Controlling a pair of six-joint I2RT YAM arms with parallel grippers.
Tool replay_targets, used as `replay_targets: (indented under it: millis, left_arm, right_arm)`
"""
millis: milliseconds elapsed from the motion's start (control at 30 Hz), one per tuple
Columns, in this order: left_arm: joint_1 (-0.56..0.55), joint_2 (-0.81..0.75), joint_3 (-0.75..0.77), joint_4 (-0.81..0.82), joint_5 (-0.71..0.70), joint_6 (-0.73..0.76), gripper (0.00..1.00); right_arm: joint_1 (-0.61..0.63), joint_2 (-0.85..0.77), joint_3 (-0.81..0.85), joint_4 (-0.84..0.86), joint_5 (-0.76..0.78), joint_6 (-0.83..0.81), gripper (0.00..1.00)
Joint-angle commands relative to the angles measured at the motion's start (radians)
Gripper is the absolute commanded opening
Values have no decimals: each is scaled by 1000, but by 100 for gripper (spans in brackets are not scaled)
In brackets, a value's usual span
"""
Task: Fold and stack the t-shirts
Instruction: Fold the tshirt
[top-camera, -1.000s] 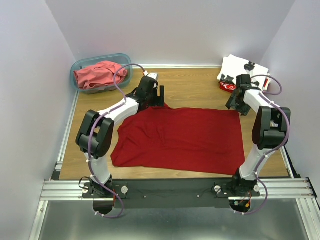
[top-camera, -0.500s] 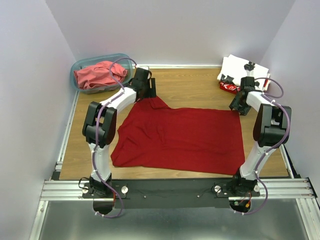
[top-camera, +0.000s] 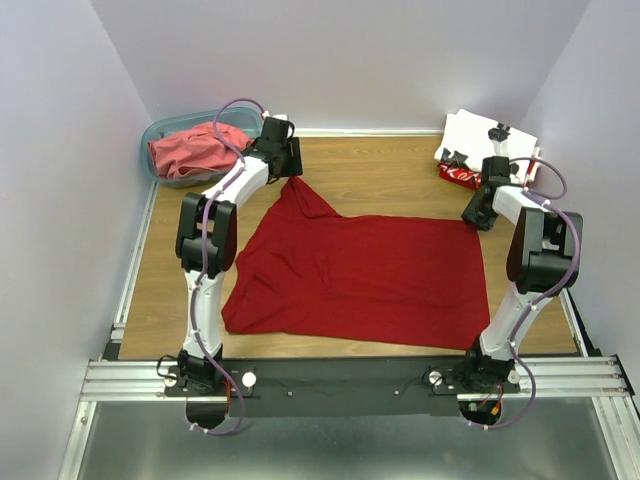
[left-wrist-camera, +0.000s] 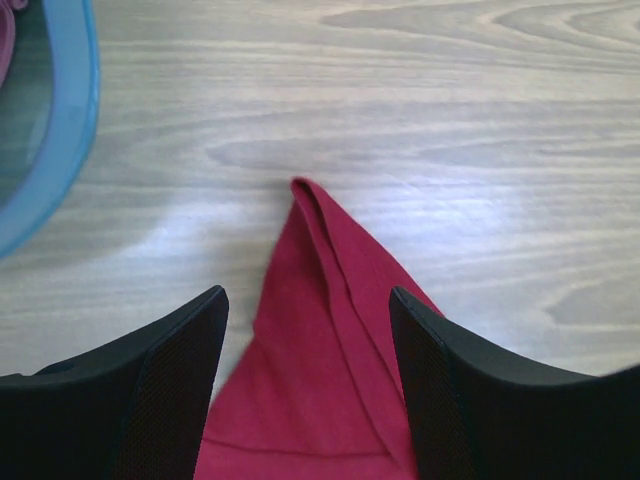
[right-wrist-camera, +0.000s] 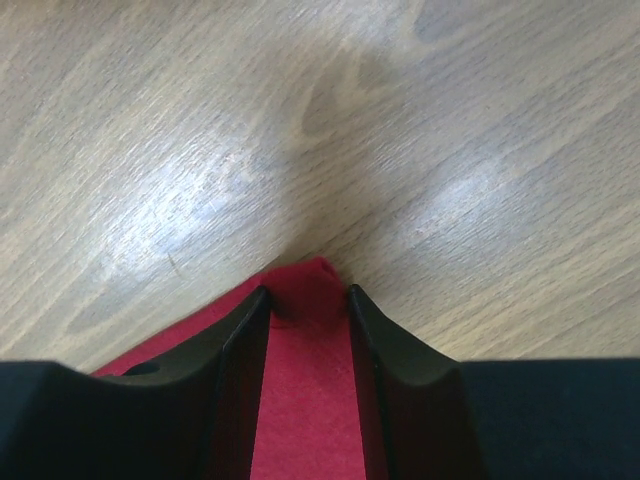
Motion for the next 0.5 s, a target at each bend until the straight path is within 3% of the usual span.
replay_targets:
  millis: [0, 467]
  left_arm:
    - [15, 58, 98, -40, 15, 33, 73]
    - [16, 226, 288, -72, 9, 36, 68]
  right_arm:
    - [-8, 34, -38, -3, 6, -17, 44]
    - [-8, -77, -58, -6, -4, -2, 47]
